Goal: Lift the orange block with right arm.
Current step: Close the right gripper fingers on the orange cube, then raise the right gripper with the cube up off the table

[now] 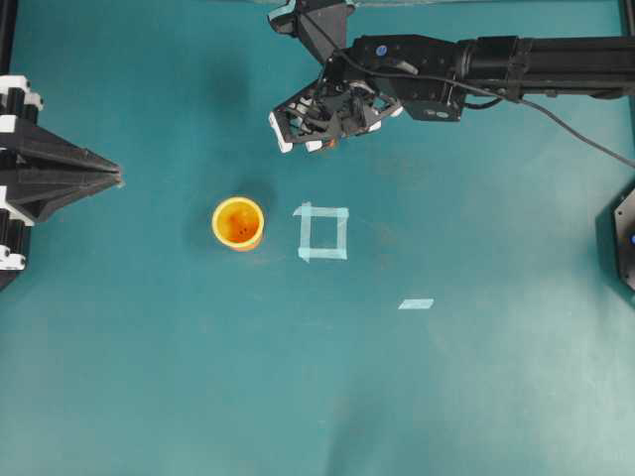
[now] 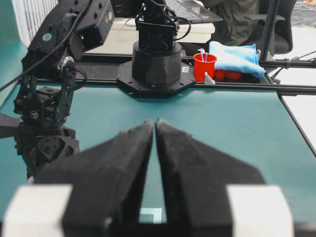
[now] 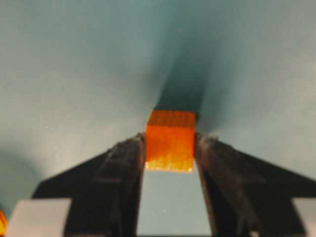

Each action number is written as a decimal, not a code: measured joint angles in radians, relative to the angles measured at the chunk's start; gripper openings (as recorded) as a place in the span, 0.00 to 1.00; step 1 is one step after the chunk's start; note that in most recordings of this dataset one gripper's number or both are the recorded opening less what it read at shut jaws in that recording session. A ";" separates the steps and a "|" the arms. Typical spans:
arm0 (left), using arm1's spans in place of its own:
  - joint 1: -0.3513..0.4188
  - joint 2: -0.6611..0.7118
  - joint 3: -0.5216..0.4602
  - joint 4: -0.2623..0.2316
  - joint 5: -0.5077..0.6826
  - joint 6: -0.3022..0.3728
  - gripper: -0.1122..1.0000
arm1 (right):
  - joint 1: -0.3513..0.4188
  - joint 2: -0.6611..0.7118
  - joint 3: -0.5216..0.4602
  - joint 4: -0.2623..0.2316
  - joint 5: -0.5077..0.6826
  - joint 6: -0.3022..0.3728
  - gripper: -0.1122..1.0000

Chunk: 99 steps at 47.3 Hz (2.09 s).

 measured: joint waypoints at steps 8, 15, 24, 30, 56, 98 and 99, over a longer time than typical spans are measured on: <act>0.000 0.000 0.002 0.002 0.000 0.000 0.21 | 0.000 0.000 0.002 0.000 0.000 0.002 0.47; 0.000 0.000 0.002 0.000 0.000 0.000 0.21 | 0.000 0.002 -0.005 0.000 0.025 0.002 0.47; 0.000 0.000 0.002 0.000 0.000 0.000 0.21 | 0.002 0.002 -0.044 0.000 0.074 0.000 0.47; 0.000 0.000 0.002 0.000 0.000 0.000 0.21 | 0.000 0.002 -0.080 0.000 0.107 0.000 0.47; 0.000 0.000 0.002 0.000 0.002 0.000 0.21 | -0.003 0.000 -0.210 -0.041 0.261 -0.011 0.47; 0.000 0.000 0.002 0.000 0.000 0.000 0.21 | -0.009 -0.095 -0.273 -0.078 0.405 -0.012 0.47; 0.000 0.000 0.002 0.000 0.000 0.000 0.21 | -0.009 -0.095 -0.276 -0.078 0.407 -0.012 0.47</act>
